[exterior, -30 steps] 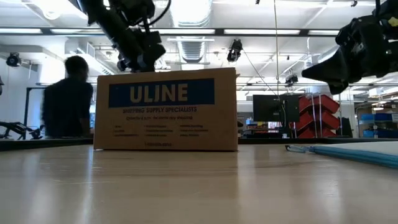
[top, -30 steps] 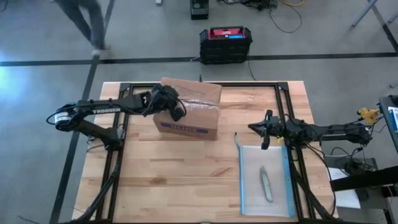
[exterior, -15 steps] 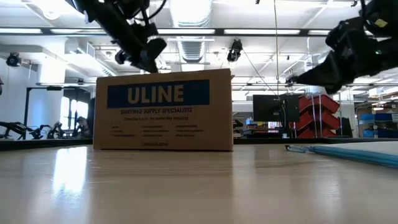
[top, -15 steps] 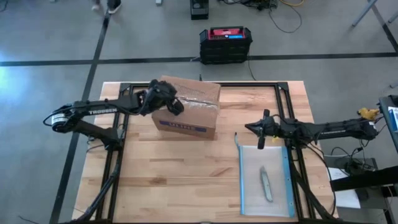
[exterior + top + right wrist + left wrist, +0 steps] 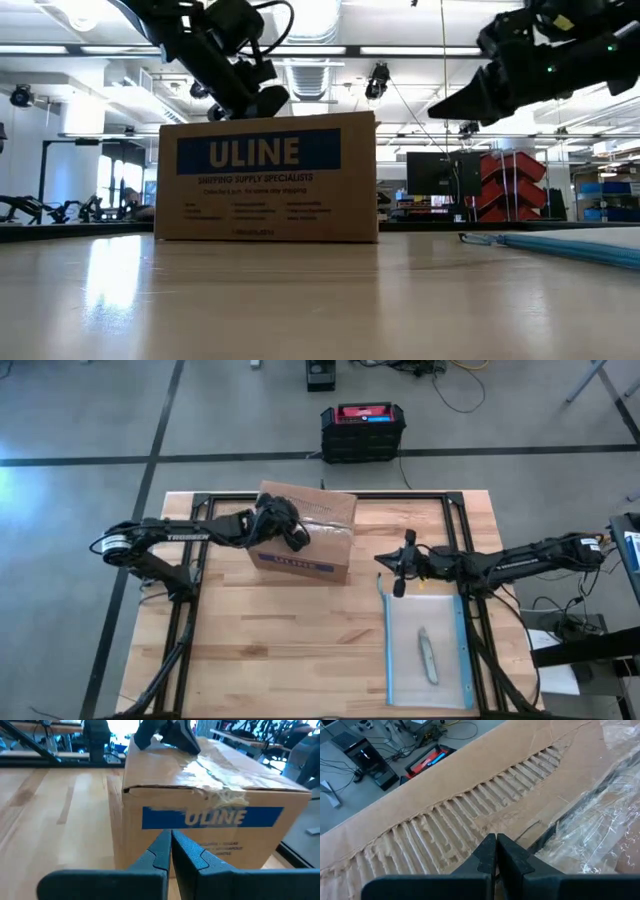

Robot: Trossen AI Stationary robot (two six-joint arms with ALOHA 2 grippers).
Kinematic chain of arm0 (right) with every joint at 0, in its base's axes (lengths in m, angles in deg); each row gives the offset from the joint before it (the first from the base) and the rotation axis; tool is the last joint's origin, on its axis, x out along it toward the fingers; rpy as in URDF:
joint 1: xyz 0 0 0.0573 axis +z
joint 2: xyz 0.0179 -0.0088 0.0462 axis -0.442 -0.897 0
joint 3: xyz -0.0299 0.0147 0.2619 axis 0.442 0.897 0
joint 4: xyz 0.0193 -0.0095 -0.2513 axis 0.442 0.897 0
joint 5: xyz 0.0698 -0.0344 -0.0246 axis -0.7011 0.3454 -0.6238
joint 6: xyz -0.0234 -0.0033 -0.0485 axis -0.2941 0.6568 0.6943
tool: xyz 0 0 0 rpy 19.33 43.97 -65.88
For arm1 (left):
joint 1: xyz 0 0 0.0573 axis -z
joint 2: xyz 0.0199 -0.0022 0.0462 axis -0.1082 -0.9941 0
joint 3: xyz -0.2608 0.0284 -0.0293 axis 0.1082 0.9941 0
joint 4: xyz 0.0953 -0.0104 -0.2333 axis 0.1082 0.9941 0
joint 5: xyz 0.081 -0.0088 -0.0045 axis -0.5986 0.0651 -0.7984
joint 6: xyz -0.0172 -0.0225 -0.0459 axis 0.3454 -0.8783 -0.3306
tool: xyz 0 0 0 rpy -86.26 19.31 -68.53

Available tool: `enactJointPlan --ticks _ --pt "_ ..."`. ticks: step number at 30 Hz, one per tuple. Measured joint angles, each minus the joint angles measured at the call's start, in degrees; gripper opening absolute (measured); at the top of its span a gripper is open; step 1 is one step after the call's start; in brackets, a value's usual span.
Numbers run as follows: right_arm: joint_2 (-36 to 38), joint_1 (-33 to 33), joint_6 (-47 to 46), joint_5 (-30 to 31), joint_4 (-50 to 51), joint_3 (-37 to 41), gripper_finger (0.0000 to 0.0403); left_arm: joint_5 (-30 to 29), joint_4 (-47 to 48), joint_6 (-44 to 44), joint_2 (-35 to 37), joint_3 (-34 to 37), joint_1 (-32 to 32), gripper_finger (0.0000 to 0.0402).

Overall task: Pack items into zip bag
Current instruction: Open the cardboard box using a gray knife

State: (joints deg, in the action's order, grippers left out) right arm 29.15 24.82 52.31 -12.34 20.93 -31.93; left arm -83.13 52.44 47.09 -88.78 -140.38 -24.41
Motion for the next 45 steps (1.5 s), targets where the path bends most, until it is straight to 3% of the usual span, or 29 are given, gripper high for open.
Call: enactJointPlan --ticks 8,12,18,22,27,34,41,45 --pt "-9.06 -0.57 2.53 1.4 -1.85 -3.81 0.0 1.91 0.83 0.5 6.55 0.11 0.2 0.0" --pt "-15.99 -2.0 2.57 3.22 -3.43 -6.41 0.0 6.15 -0.19 0.83 9.56 0.25 1.85 0.0" --pt "-28.92 -3.49 7.78 3.01 -14.64 -12.78 0.0 13.14 -9.42 5.66 9.64 3.63 8.57 0.0" --pt "-35.94 -4.76 11.1 3.05 -15.6 -19.56 0.0 15.39 -15.86 9.06 9.67 6.86 13.62 0.0" --pt "-40.12 -5.8 11.4 3.17 -12.63 -23.13 0.0 15.37 -17.15 7.9 10.16 10.08 19.51 0.0" --pt "-44.82 -11.14 13.35 2.76 -16.15 -27.65 0.0 14.32 -20.19 5.77 10.14 14.91 23.82 0.0" --pt "-53.44 -17.05 15.55 -7.82 -13.36 -39.58 0.0 7.03 -24.95 3.54 9.82 19.18 23.89 0.0" --pt "-55.14 -17.75 16.01 -7.93 -4.52 -44.42 0.0 1.96 -25.42 2.97 9.79 20.45 23.89 0.0"
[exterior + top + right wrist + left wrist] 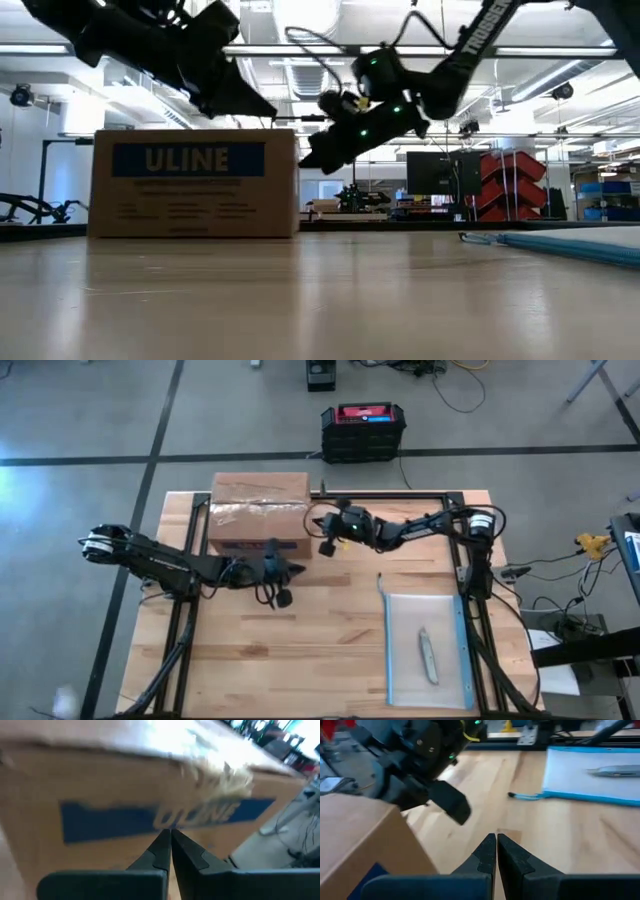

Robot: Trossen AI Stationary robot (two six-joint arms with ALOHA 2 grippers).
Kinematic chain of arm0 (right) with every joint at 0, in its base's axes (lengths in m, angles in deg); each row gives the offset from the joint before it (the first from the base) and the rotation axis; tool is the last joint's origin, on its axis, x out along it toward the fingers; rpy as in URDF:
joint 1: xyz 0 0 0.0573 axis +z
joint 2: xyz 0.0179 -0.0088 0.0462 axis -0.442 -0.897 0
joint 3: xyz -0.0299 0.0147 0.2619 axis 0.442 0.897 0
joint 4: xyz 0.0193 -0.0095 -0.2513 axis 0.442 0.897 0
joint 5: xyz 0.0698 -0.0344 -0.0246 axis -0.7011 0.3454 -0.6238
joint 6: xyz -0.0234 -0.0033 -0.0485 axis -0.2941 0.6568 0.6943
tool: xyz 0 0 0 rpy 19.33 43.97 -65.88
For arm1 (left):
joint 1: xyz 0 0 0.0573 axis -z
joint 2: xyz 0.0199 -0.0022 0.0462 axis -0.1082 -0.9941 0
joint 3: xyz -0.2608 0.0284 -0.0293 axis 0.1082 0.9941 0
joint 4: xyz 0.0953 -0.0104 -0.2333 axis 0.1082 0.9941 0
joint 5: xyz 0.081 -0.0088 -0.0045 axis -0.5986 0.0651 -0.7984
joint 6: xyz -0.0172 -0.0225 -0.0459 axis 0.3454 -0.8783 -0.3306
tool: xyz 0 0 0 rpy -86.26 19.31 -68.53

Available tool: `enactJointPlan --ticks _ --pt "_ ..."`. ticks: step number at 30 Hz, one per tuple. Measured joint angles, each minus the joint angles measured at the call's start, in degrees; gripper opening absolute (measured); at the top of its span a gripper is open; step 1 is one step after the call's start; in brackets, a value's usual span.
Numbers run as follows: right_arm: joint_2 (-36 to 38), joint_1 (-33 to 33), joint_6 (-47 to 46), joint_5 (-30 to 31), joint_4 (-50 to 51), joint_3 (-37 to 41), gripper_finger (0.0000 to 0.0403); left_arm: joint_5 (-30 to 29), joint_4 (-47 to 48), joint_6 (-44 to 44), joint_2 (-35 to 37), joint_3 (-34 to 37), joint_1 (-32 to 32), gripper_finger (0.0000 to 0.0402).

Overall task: Pack items into zip bag
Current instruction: Open the cardboard box using a gray knife

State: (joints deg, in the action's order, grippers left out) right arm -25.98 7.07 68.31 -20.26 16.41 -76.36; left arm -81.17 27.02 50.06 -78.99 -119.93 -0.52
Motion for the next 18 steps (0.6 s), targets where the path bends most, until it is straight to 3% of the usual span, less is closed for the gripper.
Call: enactJointPlan --ticks 4,9,18 --pt "4.49 1.14 1.32 0.36 9.76 0.01 0.0 -0.62 -0.63 -0.2 -0.01 0.29 0.0 0.0" --pt "14.6 4.21 -2.91 0.43 18.3 6.12 0.0 -0.54 -6.3 -0.12 -2.13 0.6 0.17 0.0" --pt "28.9 16.31 -10.32 0.44 25.17 18.21 0.0 1.85 -20.61 1.08 -13.86 -1.26 2.32 0.0"
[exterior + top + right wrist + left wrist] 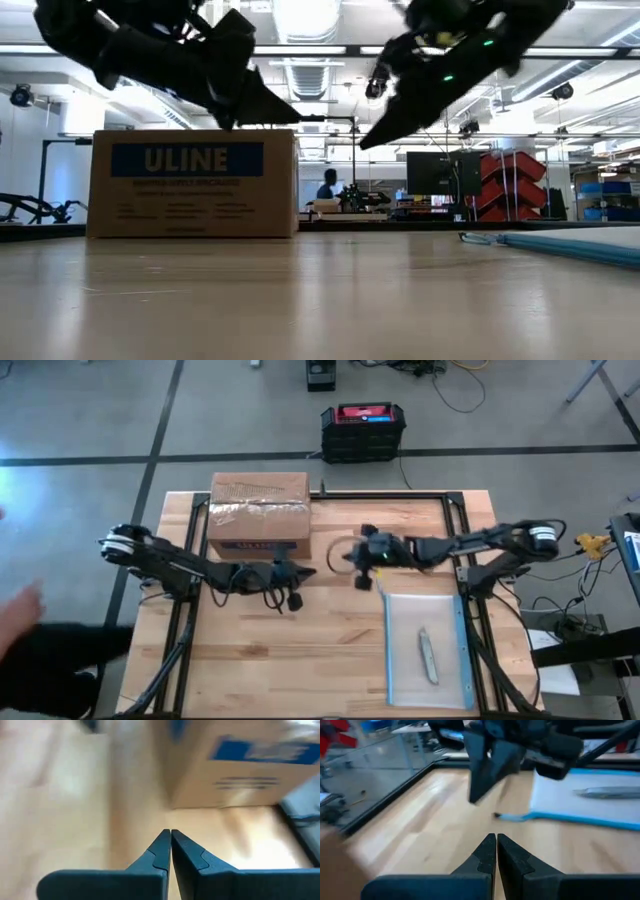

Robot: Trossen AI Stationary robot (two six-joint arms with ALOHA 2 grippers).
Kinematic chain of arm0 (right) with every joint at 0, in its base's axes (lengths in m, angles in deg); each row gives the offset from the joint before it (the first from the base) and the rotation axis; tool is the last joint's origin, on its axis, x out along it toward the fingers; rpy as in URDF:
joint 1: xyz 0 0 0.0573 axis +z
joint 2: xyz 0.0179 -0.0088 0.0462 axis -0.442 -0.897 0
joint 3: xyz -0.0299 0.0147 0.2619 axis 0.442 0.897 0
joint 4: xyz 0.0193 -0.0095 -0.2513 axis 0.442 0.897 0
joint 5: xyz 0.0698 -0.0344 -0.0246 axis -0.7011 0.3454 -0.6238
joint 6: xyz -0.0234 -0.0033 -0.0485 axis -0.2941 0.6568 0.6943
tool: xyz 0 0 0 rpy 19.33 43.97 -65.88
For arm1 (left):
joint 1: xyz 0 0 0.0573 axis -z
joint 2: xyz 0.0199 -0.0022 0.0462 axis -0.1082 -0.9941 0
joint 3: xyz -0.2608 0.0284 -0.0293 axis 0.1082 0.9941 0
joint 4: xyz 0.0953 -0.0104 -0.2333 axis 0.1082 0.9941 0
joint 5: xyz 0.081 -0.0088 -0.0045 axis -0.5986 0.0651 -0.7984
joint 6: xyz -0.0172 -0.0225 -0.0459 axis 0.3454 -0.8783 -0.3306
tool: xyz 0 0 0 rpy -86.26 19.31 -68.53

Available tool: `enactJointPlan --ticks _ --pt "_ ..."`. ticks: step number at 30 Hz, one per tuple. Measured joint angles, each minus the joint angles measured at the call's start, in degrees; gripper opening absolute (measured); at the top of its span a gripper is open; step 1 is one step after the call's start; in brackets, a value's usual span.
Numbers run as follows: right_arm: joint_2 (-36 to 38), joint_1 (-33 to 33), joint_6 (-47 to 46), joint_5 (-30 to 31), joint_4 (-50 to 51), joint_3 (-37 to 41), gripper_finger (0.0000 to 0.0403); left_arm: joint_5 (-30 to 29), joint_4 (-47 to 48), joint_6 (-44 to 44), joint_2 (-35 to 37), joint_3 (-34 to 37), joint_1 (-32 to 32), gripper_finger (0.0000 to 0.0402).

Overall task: Pack items into zip bag
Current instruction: Open the cardboard box using a gray knife

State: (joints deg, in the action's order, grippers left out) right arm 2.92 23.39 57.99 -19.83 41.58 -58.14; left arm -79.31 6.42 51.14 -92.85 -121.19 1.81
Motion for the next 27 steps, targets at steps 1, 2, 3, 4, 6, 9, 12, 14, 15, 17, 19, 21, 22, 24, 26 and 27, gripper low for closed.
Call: enactJointPlan --ticks 1,2,3,4,6,9,12,14,15,17,19,21,22,24,26,27 --pt "0.77 1.95 -0.34 0.0 1.02 0.81 0.0 0.6 -0.79 0.12 -1.39 -1.03 0.74 0.0" --pt "1.33 4.01 -1.03 0.0 2.15 1.28 0.0 0.82 -1.06 0.45 -2.61 -2.33 1.64 0.0" --pt "1.67 5.87 -1.93 -0.08 3.07 1.43 0.0 0.88 -1.03 0.95 -3.67 -3.69 2.49 0.0" --pt "1.97 7.77 -3.04 -0.11 4.54 1.46 0.0 0.86 -0.71 1.29 -4.9 -5.02 3.26 0.0" --pt "2.19 11.5 -5.76 -0.01 8.1 1.53 0.0 0.88 -0.39 1.52 -7.43 -8.1 4.82 0.0" --pt "2.2 16.46 -11.58 -0.01 12.54 1.36 0.0 0.82 1.89 1.57 -10.36 -12.6 6.89 0.0" --pt "2.65 21.31 -19.8 -0.05 17.0 1.29 0.0 0.77 5.95 0.98 -12.84 -17.21 8.9 0.0" --pt "3.17 24.54 -25.53 -0.04 20.51 1.29 0.0 0.68 8.31 0.27 -14.73 -20.25 10.22 0.0" --pt "3.28 26.11 -28.64 -0.01 21.97 1.29 0.0 0.61 8.73 -0.08 -15.69 -21.57 11.01 0.0" --pt "3.43 29.1 -34.69 -0.03 23.97 1.27 0.0 -0.24 8.75 -0.81 -17.48 -23.72 12.57 0.0" --pt "3.48 31.73 -40.28 -0.22 26.41 1.24 0.0 -1.37 8.53 -2.07 -19.74 -26.1 13.97 0.0" --pt "3.25 33.95 -45.12 -0.41 27.21 1.24 0.0 -3.15 8.91 -3.78 -22.05 -27.96 15.35 0.0" --pt "3.22 35.04 -47.07 -0.52 27.4 1.23 0.0 -3.92 8.96 -4.76 -23.37 -29.13 15.92 0.0" --pt "3.17 36.86 -50.57 -0.57 28.38 1.22 0.0 -5.42 8.93 -6.63 -25.94 -31.43 17.0 0.0" --pt "3.21 38.05 -53.01 -2.27 28.72 1.2 0.0 -6.01 9.01 -7.91 -28.34 -33.74 18.06 0.0" --pt "3.48 38.6 -54.33 -4.18 29.79 1.18 0.0 -6.18 9.0 -8.44 -29.57 -35.09 18.46 0.0"
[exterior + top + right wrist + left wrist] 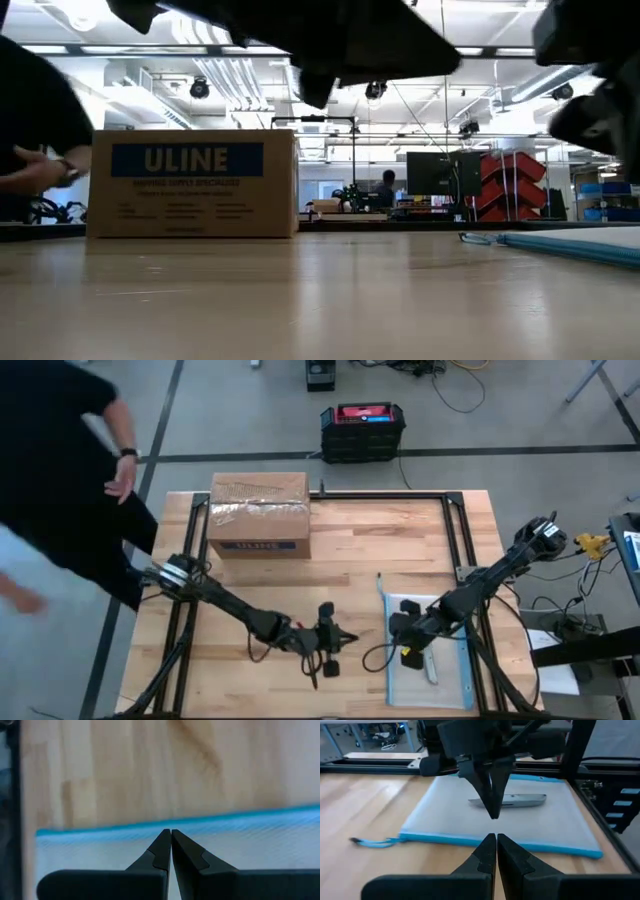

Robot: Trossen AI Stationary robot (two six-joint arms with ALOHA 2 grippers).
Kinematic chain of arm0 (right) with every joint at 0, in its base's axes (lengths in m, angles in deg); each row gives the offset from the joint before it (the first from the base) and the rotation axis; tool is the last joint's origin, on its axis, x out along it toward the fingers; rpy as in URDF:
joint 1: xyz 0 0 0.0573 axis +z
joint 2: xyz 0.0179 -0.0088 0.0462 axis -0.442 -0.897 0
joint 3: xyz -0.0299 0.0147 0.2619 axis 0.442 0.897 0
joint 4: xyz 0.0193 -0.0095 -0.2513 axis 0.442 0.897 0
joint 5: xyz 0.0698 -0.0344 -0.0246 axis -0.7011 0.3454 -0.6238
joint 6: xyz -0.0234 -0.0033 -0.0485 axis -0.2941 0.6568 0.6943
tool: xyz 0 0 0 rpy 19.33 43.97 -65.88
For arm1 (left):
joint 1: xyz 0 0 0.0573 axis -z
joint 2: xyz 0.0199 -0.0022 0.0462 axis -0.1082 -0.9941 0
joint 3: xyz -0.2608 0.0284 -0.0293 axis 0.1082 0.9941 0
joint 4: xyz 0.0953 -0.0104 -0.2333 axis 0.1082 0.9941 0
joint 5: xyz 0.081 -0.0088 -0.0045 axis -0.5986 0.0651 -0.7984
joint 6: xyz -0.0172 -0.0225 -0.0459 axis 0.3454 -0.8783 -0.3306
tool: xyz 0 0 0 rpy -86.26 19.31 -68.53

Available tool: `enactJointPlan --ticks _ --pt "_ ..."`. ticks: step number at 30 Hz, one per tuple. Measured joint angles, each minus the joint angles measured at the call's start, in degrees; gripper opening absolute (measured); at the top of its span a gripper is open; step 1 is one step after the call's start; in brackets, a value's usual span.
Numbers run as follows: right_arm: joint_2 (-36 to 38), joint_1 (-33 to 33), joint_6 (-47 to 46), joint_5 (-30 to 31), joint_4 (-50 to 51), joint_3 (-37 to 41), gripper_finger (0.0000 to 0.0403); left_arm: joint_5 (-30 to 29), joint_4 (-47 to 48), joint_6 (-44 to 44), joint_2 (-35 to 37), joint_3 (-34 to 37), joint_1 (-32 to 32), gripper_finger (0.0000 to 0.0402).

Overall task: Pack items into zip bag
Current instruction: Open the cardboard box using a gray knife

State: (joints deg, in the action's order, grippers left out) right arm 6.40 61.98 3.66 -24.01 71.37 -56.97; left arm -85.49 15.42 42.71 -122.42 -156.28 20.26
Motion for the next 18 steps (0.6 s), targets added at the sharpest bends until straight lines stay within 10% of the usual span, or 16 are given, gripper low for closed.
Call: enactJointPlan --ticks 18 --pt "0.43 19.39 -40.23 -8.24 15.57 -0.5 0.0 -1.85 8.84 -2.23 -20.15 -27.24 2.41 0.0"
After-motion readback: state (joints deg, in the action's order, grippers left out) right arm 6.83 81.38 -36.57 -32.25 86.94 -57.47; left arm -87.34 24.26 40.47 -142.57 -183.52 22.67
